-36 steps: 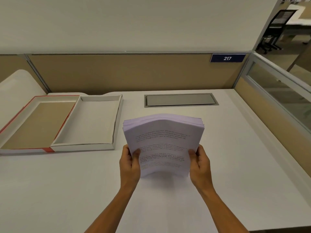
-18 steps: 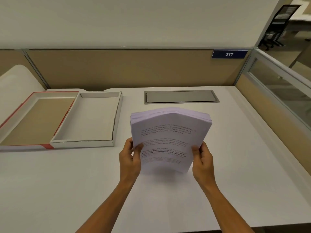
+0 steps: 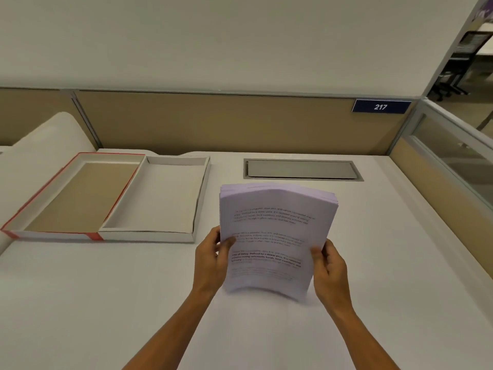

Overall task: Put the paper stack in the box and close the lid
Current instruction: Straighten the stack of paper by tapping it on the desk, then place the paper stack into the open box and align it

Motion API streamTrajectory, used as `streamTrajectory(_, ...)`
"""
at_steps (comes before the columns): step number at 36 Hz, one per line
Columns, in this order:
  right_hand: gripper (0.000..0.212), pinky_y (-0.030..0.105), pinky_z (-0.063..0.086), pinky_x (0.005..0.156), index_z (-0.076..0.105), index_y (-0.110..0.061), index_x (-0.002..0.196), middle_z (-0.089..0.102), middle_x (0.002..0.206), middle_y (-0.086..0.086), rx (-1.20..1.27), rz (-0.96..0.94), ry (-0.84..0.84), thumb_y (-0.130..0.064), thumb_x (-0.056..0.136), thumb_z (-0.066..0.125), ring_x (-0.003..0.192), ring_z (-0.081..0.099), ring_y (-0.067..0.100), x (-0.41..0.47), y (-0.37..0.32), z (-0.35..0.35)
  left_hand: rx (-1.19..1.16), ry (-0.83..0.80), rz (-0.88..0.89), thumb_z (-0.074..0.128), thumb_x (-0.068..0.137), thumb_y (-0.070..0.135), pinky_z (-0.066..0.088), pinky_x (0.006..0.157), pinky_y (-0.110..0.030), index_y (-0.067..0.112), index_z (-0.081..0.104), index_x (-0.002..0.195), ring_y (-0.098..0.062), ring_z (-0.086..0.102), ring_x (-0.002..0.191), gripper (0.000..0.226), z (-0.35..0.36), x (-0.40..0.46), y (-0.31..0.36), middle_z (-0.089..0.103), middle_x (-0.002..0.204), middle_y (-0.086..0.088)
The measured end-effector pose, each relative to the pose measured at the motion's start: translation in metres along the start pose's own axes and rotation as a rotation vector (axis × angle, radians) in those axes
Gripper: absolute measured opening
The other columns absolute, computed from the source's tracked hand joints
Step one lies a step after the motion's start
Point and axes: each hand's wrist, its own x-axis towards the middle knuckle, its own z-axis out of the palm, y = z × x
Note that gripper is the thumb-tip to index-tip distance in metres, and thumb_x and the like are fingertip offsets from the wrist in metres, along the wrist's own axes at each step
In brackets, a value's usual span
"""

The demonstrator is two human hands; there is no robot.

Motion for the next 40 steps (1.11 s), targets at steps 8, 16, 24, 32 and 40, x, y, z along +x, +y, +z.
streamTrajectory(8, 0.017, 0.026, 0.062, 0.068, 0.070, -0.032, 0.092, 0.077, 0.089, -0.016, -0.086, 0.169, -0.131, -0.027, 0.100, 0.056, 0.083, 0.075, 0.009, 0.043, -0.031, 0.045, 0.150, -0.032, -0.224, 0.064, 0.093, 0.027, 0.063, 0.072, -0.035, 0.017, 0.070, 0.110, -0.015, 0.075, 0.080, 0.021, -0.059, 0.059, 0.014, 0.076, 0.098, 0.004)
streamTrajectory(16, 0.023, 0.040, 0.064, 0.075, 0.073, -0.007, 0.100, 0.078, 0.099, 0.001, -0.071, 0.463, -0.286, -0.021, 0.100, 0.055, 0.089, 0.076, 0.022, 0.074, -0.028, 0.117, 0.251, -0.002, -0.474, 0.075, 0.083, 0.025, 0.060, 0.060, -0.033, 0.009, 0.072, 0.079, -0.020, 0.075, 0.068, 0.017, -0.120, 0.103, -0.015, 0.077, 0.078, -0.004)
streamTrajectory(24, 0.016, 0.034, 0.061, 0.060, 0.071, -0.004, 0.099, 0.080, 0.085, 0.006, 0.031, 0.658, -0.337, -0.014, 0.097, 0.058, 0.078, 0.077, 0.025, 0.108, -0.032, 0.201, 0.335, 0.076, -0.485, 0.081, 0.077, 0.024, 0.049, 0.053, -0.029, 0.011, 0.056, 0.060, -0.020, 0.065, 0.057, 0.032, -0.175, 0.150, -0.035, 0.063, 0.060, -0.006)
streamTrajectory(32, 0.010, 0.034, 0.061, 0.059, 0.066, -0.005, 0.092, 0.077, 0.090, 0.010, 0.078, 0.674, -0.380, 0.001, 0.093, 0.057, 0.080, 0.076, 0.026, 0.158, -0.051, 0.273, 0.330, 0.086, -0.503, 0.079, 0.080, 0.023, 0.062, 0.073, -0.042, -0.001, 0.069, 0.072, -0.027, 0.073, 0.069, 0.027, -0.218, 0.217, -0.045, 0.073, 0.076, -0.012)
streamTrajectory(40, 0.008, 0.036, 0.061, 0.061, 0.063, -0.001, 0.098, 0.073, 0.092, 0.011, 0.046, 0.687, -0.319, 0.003, 0.093, 0.058, 0.081, 0.073, 0.027, 0.210, -0.053, 0.329, 0.343, 0.090, -0.553, 0.078, 0.081, 0.022, 0.062, 0.072, -0.042, -0.001, 0.066, 0.085, -0.029, 0.074, 0.073, 0.026, -0.236, 0.289, -0.067, 0.074, 0.089, -0.013)
